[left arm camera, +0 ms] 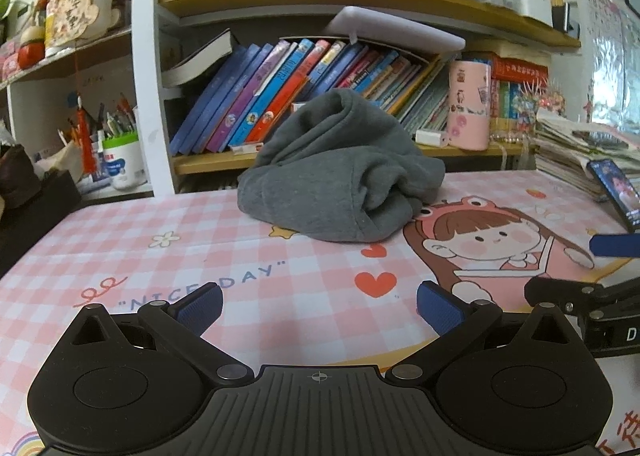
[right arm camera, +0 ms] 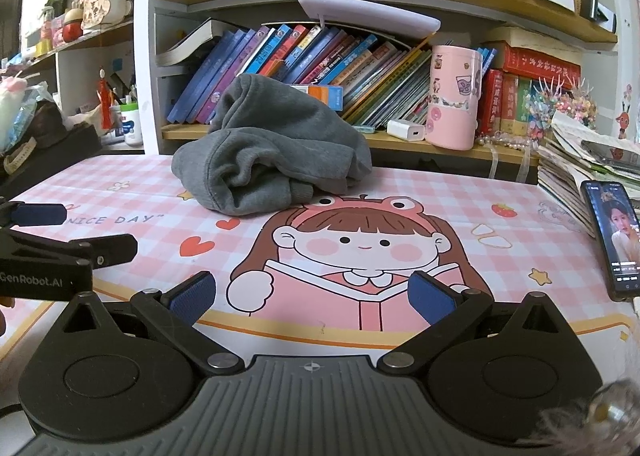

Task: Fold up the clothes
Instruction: 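Reach both tools to the grey sweatshirt and close both on its fabric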

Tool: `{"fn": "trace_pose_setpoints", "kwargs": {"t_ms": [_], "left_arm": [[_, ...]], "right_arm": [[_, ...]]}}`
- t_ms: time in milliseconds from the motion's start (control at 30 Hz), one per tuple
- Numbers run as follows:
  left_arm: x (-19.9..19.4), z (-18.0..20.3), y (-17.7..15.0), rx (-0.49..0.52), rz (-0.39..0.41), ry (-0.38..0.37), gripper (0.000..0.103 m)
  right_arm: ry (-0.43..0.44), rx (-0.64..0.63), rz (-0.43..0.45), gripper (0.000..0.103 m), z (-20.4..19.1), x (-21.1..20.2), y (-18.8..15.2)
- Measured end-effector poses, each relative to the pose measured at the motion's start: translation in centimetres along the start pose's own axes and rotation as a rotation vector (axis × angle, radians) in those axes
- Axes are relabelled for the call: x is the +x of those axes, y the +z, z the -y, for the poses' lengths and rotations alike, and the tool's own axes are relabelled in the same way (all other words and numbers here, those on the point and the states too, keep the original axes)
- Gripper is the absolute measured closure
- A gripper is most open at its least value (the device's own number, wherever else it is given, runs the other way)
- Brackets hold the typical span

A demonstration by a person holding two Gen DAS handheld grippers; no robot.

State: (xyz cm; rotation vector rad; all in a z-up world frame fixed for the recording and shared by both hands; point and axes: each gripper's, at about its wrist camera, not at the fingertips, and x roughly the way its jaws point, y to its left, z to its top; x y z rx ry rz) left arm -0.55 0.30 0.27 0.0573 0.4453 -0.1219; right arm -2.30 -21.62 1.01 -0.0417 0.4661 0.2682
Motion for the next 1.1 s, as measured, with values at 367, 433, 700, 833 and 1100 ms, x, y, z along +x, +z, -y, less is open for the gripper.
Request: {"fn": "trace_pose_setpoints", "kwargs": {"t_ms": [367,433,700,833,1100], "left_arm": [[1.5,-1.9,1.6,0.023,0.032,-0.039,0.000],[2.7,-2.2,2.1,0.002,0.022,-0.056,0.000],[7.3,-2.4,4.4,-0.065,-0.011,-0.100,0.000],[9.2,-1.3,5.4,-0.026,0.005,-0.099,0.000],[13.9,0.9,6.3,0.018,-0.027,-0.063,0.015]], "right_arm": [[0.094,0.020,-0.041,0.000,0.7,2.3,1.1],[0.079,-0.007,-0.035,0.000,0.7,3.2,1.9],[0.072,0.147,-0.013,0.000,2.8,7.8,5.2],[0.081,0.218,-0.007,0.000,3.7,8.6,5.2],[0.115,0.354,0.005,0.000,6.4,7.5,4.2]]}}
